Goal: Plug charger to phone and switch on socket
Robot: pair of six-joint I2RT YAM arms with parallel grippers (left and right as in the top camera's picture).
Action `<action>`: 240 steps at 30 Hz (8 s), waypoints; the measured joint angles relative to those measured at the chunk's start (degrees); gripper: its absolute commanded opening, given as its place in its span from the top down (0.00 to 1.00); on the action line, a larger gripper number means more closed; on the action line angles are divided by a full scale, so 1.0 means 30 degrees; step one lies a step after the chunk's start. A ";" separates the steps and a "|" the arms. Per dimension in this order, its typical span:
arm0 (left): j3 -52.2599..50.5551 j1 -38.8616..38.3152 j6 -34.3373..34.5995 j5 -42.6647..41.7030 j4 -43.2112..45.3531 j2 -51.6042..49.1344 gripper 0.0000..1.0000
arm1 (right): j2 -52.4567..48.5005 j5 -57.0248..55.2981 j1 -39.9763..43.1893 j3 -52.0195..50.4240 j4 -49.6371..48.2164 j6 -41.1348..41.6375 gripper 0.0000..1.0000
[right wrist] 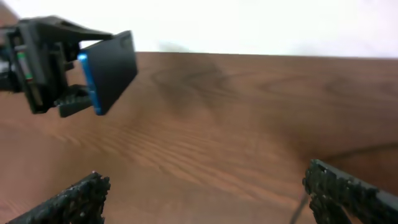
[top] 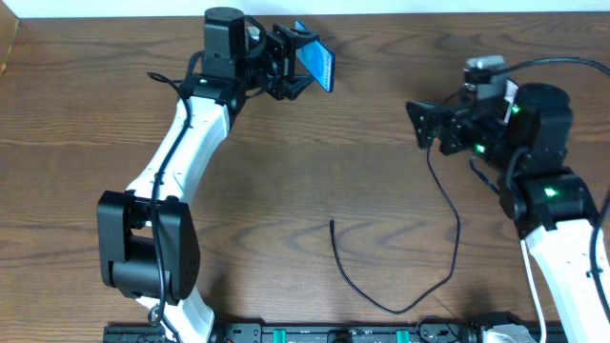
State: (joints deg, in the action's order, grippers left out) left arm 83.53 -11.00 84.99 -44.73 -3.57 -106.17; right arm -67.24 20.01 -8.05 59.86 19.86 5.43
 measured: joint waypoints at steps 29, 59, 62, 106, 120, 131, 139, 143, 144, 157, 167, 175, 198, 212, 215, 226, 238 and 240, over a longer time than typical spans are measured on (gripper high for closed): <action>0.0000 -0.2594 -0.0080 0.0277 0.0000 0.0000 0.93 | -0.3198 0.0648 -0.2492 0.0073 -0.1872 0.4299 0.01; 0.0000 -0.4255 -0.0495 0.1107 -0.0007 0.0000 0.93 | -0.3366 -0.1311 -0.3672 0.0073 -0.1443 0.3228 0.06; 0.0000 -0.4379 -0.0495 0.1311 0.0000 0.0000 0.93 | -0.3366 -0.1974 -0.3803 0.0073 -0.1443 0.3162 0.07; 0.0000 -0.5719 -0.0495 0.1902 0.0189 0.0000 0.93 | -0.3373 -0.3971 -0.4146 0.0073 -0.1836 0.4124 0.47; 0.0000 -0.5719 -0.0495 0.1902 0.0189 0.0000 0.92 | -0.3373 -0.4189 -0.4146 0.0073 -0.1698 0.4182 0.64; 0.0000 -0.5712 -0.0495 0.1894 0.0189 0.0000 0.93 | -0.3373 -0.4459 -0.4146 0.0073 -0.1559 0.4204 0.96; 0.0000 -0.5646 -0.0503 0.1902 0.0357 0.0000 0.93 | -0.3424 -0.4911 -0.4044 0.0066 -0.1486 0.4335 0.99; 0.0029 -0.5610 -0.0495 0.1945 0.0648 0.0036 0.42 | -0.3577 -0.4881 -0.4058 0.0029 -0.1268 0.4277 0.99; 0.0036 -0.5581 -0.0612 0.1953 0.0641 0.0073 0.18 | -0.3665 -0.4867 -0.4058 0.0015 -0.1319 0.4284 0.99; 0.0044 -0.4189 -0.0969 0.0459 0.0393 0.0131 0.07 | -0.3708 -0.4779 -0.2375 0.0022 -0.1829 0.4932 0.99; 0.0044 -0.2033 -0.1668 0.0000 0.0393 0.1574 0.07 | -0.3708 -0.3373 -0.0612 0.0022 -0.2470 1.1642 0.99; 0.0044 -0.0678 -0.1800 -0.0044 0.0335 0.1632 0.07 | -0.3708 -0.0182 -0.0590 0.0022 -0.5486 1.7704 0.99; 0.0044 -0.2157 -0.1392 0.1865 0.0342 0.1632 0.07 | -0.3708 0.2463 -0.2397 0.0029 -0.8422 2.8968 0.99; 0.0044 -0.2339 0.1406 0.2047 0.0357 0.1632 0.14 | -0.3708 0.2404 -0.3191 0.0029 -0.8706 3.1561 0.99; 0.0044 -0.2339 0.1617 0.2047 0.0357 0.1632 0.16 | -0.3708 0.2419 -0.3257 0.0029 -0.8699 3.1860 0.99; 0.0044 -0.2339 0.1741 0.2055 0.0364 0.1632 0.26 | -0.3708 0.2455 -0.3271 0.0029 -0.8568 3.2152 0.98; 0.0044 -0.2339 0.1727 0.2047 0.0364 0.1632 0.40 | -0.3708 0.2521 -0.4109 0.0029 -0.8568 3.2538 0.98; 0.0044 -0.2339 0.1770 0.2055 0.0364 0.1632 0.43 | -0.3708 0.2528 -0.4109 0.0029 -0.8568 3.2538 0.98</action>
State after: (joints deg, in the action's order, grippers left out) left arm 83.66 -18.02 90.30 -38.57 -2.48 -101.27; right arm -78.37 27.59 -20.38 59.94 -5.85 103.04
